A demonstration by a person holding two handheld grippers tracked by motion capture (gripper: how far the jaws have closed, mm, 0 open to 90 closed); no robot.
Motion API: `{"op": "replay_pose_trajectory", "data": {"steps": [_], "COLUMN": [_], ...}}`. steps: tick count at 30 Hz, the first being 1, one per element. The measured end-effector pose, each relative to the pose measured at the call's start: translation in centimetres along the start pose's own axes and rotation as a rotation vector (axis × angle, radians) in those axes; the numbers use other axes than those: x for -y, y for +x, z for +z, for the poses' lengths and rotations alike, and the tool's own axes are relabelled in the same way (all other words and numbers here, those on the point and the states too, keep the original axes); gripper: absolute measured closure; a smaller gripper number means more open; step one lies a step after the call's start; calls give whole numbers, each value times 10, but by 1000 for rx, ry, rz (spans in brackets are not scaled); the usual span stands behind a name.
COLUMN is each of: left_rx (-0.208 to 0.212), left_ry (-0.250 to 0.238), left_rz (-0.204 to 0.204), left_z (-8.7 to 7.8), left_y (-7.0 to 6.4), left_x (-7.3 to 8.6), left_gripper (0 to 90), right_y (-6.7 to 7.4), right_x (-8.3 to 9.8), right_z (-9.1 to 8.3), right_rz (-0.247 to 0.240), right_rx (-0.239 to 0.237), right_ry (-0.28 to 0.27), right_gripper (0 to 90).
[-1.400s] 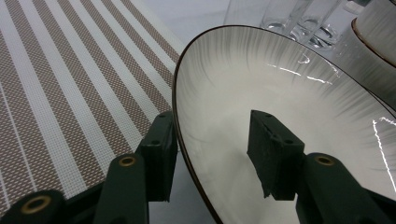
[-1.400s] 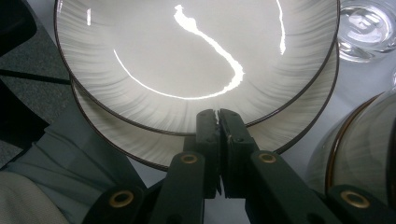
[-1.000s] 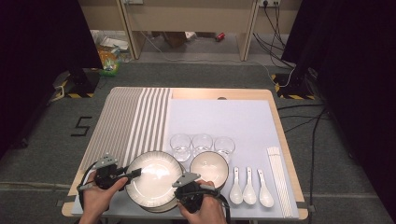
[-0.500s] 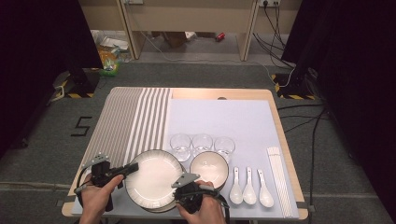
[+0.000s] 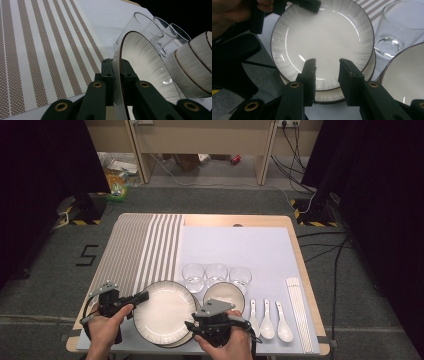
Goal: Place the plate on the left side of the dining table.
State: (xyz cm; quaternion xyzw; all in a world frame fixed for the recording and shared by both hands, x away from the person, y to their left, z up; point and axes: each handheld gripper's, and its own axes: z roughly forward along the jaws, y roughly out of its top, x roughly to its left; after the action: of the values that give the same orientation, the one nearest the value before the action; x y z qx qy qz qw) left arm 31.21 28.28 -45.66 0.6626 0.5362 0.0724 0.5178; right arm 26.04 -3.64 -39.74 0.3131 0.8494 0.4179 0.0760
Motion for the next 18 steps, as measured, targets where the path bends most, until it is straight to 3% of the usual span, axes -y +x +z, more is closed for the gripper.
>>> {"op": "replay_pose_trajectory", "data": {"steps": [8, 18], "left_rx": [8, 11], "left_ry": [-12, -37], "left_rz": [-3, -17], "left_z": [-4, -10], "left_y": [0, 0], "left_x": [-4, -10], "left_gripper": [838, 837], "right_y": [-6, -10], "right_x": [-4, -6], "right_z": [-17, -23], "right_rz": [15, 2], "right_rx": [-12, -12], "right_ry": [-108, -142], "right_gripper": [611, 588]}}
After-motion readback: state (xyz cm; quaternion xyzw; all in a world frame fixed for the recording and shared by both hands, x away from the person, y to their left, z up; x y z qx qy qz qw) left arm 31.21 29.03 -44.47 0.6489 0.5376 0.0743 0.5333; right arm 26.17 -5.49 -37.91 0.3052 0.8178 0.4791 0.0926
